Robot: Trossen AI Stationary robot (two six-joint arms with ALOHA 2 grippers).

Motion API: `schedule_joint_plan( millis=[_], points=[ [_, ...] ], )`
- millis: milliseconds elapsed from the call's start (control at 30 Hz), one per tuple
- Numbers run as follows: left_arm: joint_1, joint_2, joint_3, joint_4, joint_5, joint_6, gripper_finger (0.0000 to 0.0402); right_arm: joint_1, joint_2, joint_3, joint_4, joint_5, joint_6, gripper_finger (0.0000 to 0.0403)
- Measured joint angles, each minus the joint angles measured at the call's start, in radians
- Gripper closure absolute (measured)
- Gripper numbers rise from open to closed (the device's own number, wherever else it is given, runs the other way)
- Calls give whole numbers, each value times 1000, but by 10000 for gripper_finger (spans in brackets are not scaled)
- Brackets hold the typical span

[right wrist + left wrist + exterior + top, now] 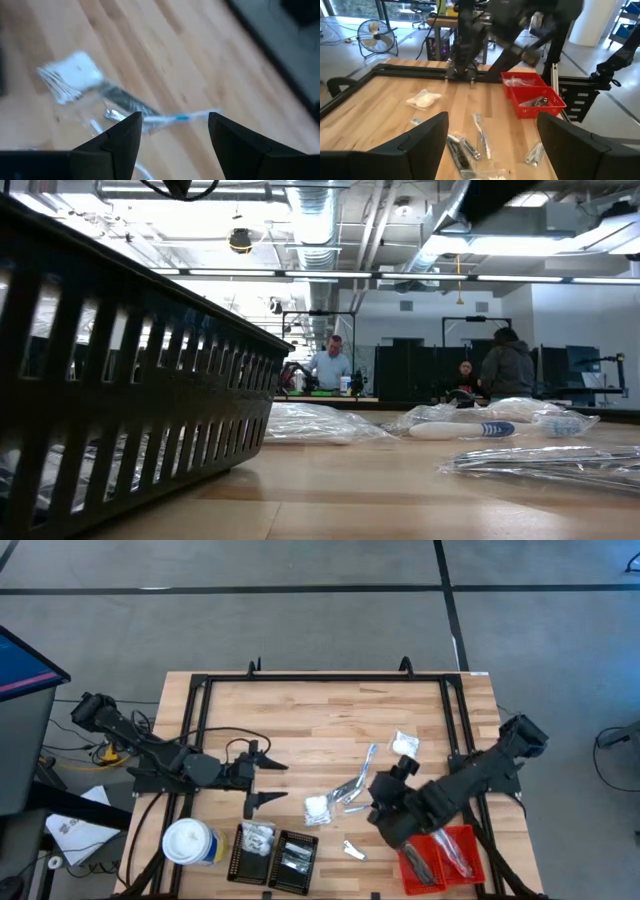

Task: Pick & Place Travel size toiletries
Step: Put the cotton pack into the left black bin

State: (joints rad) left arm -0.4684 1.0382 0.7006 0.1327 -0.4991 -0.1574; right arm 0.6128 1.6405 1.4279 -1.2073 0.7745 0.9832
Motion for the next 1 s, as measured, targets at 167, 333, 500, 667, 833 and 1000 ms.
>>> schedule_joint_plan(
  millis=[167,333,500,667,833,1000],
  points=[
    [-3,-8,0,0,-1,0,105,-98,0,-145,208,-153,-54,180],
    [-3,-8,0,0,-1,0,105,-194,0,-265,506,-336,-205,180],
    [-3,-8,0,0,-1,1,105,-265,0,-328,716,-460,-261,180],
    [-3,-7,0,0,-1,1,105,-346,0,-428,949,-629,-214,180],
    [-3,-7,0,0,-1,0,105,-392,0,-522,985,-674,-123,180],
    [-3,-7,0,1,-1,2,105,-396,0,-607,1205,-798,-91,180]
  ],
)
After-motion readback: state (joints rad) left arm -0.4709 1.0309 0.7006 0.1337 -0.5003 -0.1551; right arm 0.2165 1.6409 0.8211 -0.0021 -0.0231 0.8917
